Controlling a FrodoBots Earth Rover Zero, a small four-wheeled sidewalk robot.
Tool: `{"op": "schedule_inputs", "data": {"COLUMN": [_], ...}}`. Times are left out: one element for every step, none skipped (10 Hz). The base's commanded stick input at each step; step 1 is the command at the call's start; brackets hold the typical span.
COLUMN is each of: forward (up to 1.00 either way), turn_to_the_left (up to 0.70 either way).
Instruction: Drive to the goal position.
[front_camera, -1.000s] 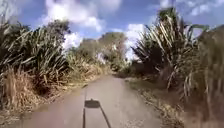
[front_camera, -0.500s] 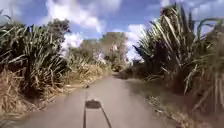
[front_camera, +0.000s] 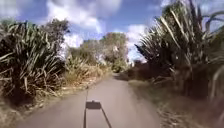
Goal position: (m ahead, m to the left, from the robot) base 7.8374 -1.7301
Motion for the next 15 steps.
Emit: {"op": "schedule_inputs", "data": {"forward": [0.7, 0.7, 0.7, 0.7, 0.7, 0.7, 0.7, 0.7, 0.7, 0.7, 0.7, 0.7, 0.7, 0.7, 0.7], "turn_to_the_left": [-0.01, -0.01, -0.01, -0.01, -0.01, -0.01, -0.01, -0.01, -0.01, -0.01, -0.01, -0.01, -0.01, -0.01, -0.01]}}
